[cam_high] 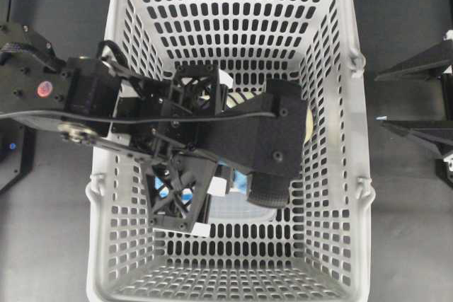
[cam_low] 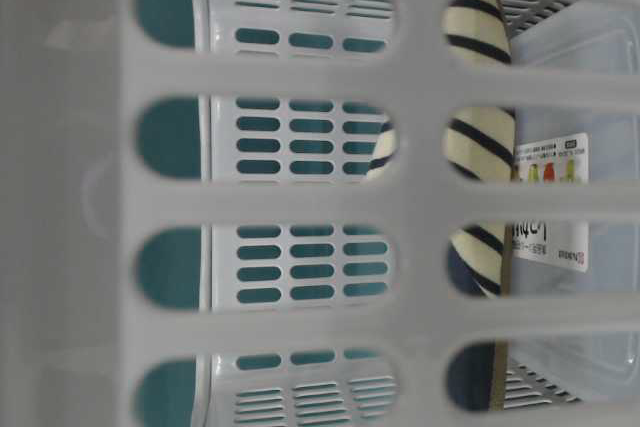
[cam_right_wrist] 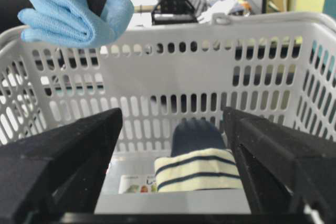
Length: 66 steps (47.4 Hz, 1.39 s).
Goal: Pick up the blue cloth from the shopping basket with the left arm.
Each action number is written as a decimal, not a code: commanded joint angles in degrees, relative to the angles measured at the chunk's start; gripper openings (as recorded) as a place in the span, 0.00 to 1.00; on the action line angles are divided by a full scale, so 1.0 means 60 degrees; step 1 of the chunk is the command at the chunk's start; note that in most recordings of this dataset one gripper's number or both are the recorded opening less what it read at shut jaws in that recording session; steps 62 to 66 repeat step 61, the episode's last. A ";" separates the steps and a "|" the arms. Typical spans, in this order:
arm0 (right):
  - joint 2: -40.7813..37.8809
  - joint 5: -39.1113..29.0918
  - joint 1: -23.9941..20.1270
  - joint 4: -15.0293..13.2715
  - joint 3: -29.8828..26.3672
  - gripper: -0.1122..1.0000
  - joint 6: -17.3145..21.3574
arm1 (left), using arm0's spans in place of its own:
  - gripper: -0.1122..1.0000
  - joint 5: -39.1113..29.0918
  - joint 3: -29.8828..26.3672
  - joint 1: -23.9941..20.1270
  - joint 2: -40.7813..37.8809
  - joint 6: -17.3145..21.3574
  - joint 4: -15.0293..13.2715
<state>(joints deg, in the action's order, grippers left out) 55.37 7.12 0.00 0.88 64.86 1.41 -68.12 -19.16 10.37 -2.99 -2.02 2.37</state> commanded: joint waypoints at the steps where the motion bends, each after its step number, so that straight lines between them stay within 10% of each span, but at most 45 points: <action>1: -0.0073 0.0176 -0.0015 0.0044 -0.0088 0.78 0.0015 | 0.23 0.0029 -0.0176 -0.0015 0.0146 -0.0015 0.0044; 66: -0.0073 0.0190 -0.0015 0.0044 -0.0103 0.78 0.0015 | 0.23 0.0015 0.0029 -0.0176 0.0132 -0.0601 0.0044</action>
